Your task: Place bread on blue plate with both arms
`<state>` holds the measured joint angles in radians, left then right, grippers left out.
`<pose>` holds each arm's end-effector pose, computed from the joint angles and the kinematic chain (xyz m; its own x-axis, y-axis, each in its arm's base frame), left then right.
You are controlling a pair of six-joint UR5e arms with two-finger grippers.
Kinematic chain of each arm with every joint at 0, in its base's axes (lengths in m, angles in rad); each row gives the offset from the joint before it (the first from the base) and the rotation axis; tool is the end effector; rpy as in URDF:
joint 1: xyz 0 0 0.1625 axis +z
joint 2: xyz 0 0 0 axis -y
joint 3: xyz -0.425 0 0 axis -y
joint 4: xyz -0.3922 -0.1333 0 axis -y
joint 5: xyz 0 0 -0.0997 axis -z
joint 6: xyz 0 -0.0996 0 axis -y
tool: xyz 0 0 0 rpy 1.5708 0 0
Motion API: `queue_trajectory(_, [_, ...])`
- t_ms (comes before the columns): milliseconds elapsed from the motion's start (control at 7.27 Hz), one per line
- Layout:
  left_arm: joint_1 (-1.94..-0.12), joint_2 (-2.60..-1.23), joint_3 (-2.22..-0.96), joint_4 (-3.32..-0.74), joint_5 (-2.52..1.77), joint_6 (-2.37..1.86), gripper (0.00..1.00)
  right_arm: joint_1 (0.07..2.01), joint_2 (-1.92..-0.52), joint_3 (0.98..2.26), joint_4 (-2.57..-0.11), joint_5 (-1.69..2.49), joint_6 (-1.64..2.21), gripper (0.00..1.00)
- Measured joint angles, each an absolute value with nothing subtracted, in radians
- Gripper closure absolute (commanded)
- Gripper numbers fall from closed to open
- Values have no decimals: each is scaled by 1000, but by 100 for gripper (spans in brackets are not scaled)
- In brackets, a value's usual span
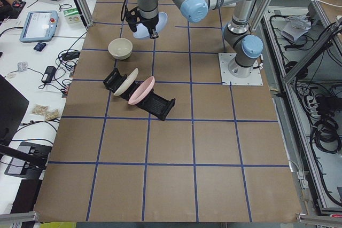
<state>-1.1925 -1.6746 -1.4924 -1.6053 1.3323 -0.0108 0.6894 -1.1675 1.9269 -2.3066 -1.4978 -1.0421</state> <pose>0.0499 -0.5503 0.4727 -0.8937 -0.3820 0.2352 -0.3784 0.9236 0.0624 -0.3339 -0.4574 0.1817 -0.9854 -0.1603 -0.0571 -0.1575 0.9862 -0.0511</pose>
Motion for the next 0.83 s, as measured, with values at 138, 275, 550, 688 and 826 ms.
queue_trajectory(138, [-1279,-1685,-1558,-1466,1322,-103,100,689,-1163,1926,-2307,-1488,-1042,64])
queue_trajectory(275, [-1364,-1698,-1646,-1288,1318,-184,100,689,-1157,1924,-2307,-1487,-1041,75])
queue_trajectory(550, [-1492,-1732,-1807,-988,1316,-314,100,690,-1157,1921,-2304,-1489,-1040,94])
queue_trajectory(688, [-1542,-1754,-1868,-882,1315,-347,100,691,-1160,1920,-2302,-1495,-1040,100])
queue_trajectory(826, [-1578,-1779,-1905,-808,1307,-363,100,692,-1165,1919,-2297,-1501,-1037,100])
